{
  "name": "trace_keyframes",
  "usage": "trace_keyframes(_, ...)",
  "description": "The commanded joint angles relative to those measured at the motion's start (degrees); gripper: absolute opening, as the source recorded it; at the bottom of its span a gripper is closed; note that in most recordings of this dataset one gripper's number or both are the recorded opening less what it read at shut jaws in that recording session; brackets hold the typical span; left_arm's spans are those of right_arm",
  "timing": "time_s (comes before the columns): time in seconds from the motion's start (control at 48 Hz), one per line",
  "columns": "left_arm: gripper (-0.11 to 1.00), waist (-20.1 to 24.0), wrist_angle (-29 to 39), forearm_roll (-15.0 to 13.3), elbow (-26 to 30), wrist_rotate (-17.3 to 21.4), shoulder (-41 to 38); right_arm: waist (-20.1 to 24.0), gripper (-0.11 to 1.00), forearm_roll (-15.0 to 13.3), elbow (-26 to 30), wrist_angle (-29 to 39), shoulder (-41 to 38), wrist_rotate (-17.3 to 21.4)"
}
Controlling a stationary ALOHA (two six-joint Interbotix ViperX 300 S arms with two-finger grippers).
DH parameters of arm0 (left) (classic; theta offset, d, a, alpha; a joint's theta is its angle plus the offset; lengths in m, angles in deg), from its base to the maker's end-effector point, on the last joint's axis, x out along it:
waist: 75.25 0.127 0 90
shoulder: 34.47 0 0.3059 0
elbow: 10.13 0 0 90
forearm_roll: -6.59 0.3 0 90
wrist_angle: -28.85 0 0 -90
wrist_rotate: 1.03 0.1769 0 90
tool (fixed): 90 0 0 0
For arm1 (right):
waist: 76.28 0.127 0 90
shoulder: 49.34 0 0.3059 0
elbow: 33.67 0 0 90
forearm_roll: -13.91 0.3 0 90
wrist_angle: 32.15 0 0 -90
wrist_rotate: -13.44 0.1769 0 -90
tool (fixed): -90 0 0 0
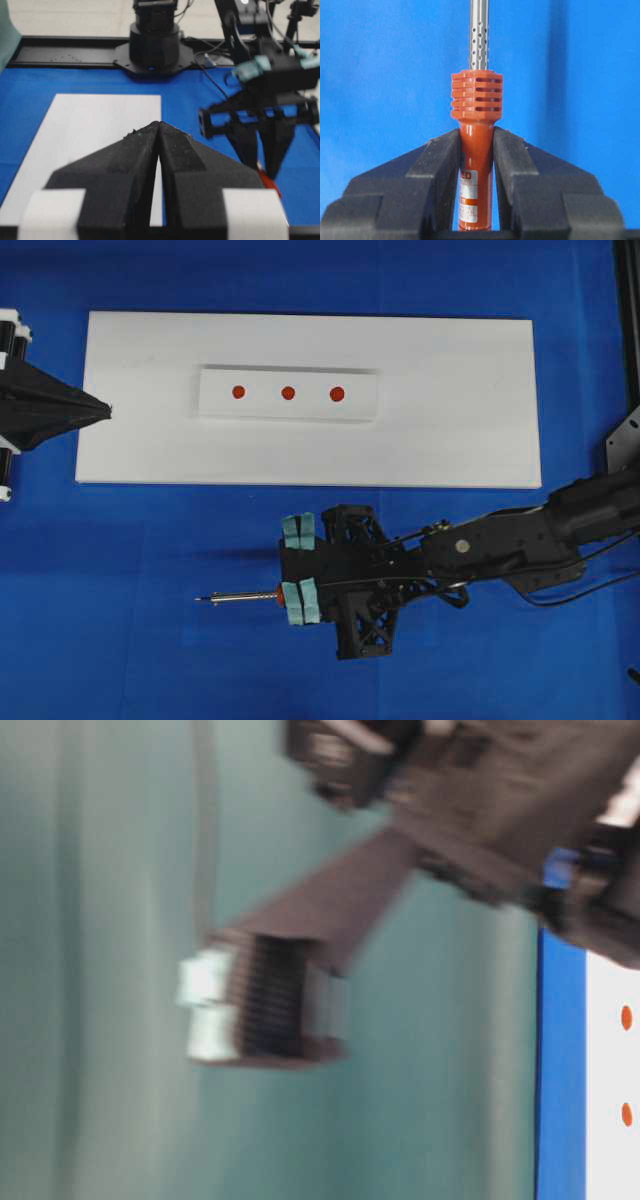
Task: Touch the tip of the soldering iron to the mark.
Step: 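Lift the iron with the right gripper and carry it over the strip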
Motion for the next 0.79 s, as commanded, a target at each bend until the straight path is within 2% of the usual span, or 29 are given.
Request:
trace_keyframes(0.0, 0.0, -0.6, -0.5, 0.2, 0.7, -0.1, -0.3, -0.1, 0.07, -1.2, 1.8, 4.0, 4.7, 0.0)
trace_keyframes(0.188, 0.0, -1.8, -0.7, 0.2, 0.7, -0.1, -0.3, -0.2, 0.07, -3.3, 4.1, 13.7, 8.3, 0.1)
trace_keyframes(0.334, 0.0, -1.9, -0.8, 0.1, 0.7, -0.1, -0.3, -0.1, 0.07, -4.4, 5.8, 18.7, 9.7, 0.1)
trace_keyframes(0.626, 0.0, -2.0, -0.8, 0.1, 0.6, -0.1, -0.4, -0.1, 0.07, -5.8, 5.9, 19.3, 9.8, 0.1)
trace_keyframes(0.771, 0.0, -2.0, -0.8, 0.1, 0.6, -0.1, -0.7, -0.7, 0.07, -7.7, 5.6, 19.5, 9.9, 0.0)
